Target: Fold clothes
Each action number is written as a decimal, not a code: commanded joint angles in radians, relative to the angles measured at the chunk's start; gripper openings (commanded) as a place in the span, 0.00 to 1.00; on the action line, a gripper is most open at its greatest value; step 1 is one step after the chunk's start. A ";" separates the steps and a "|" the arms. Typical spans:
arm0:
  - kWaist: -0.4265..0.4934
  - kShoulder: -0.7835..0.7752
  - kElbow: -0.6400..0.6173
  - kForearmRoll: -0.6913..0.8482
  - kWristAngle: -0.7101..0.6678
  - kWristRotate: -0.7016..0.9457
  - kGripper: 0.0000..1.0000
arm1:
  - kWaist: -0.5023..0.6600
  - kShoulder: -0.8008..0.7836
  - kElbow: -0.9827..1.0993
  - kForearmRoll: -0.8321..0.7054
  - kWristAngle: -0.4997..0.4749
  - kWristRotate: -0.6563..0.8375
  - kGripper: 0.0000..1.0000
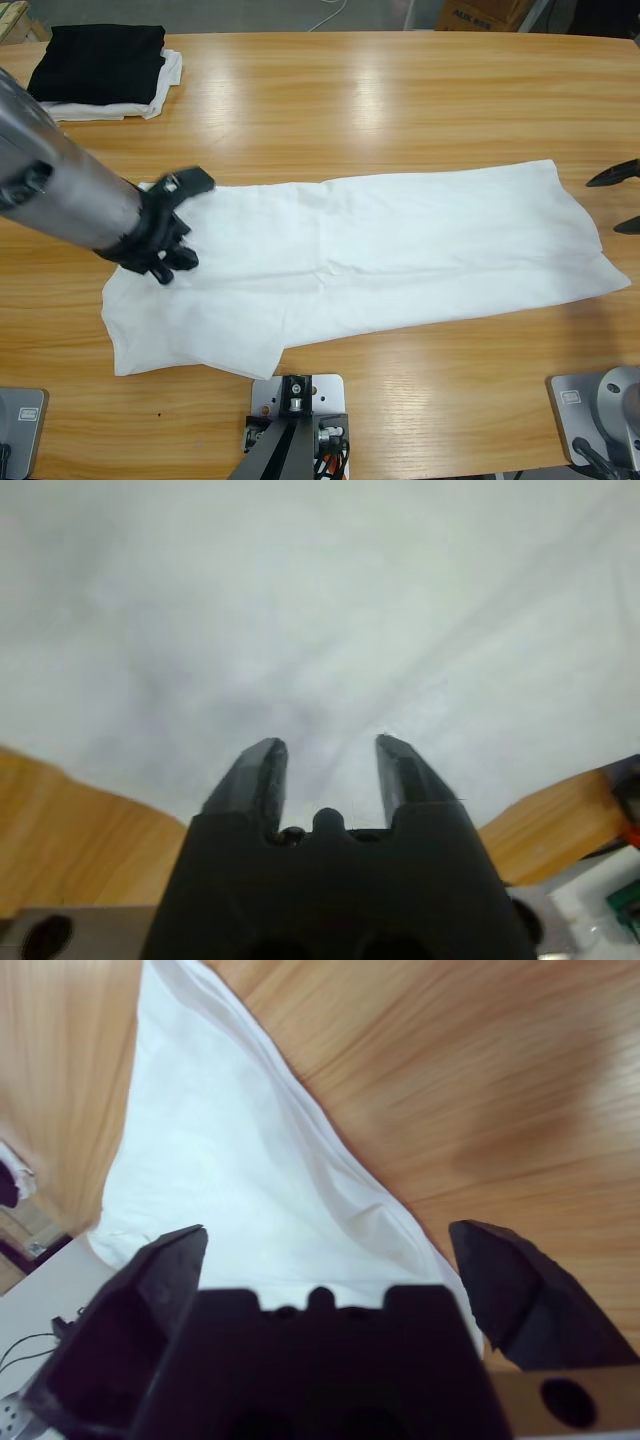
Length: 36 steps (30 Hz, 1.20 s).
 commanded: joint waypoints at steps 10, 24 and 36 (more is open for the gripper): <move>0.030 -0.046 0.009 0.015 0.014 -0.015 1.00 | -0.037 0.228 -0.040 0.037 0.054 -0.016 1.00; 0.030 -0.058 0.014 0.017 0.033 -0.016 1.00 | 0.006 0.282 -0.037 0.044 0.100 -0.063 0.93; 0.030 -0.078 0.033 0.017 0.048 -0.013 1.00 | 0.086 0.275 -0.023 0.056 0.096 -0.067 0.91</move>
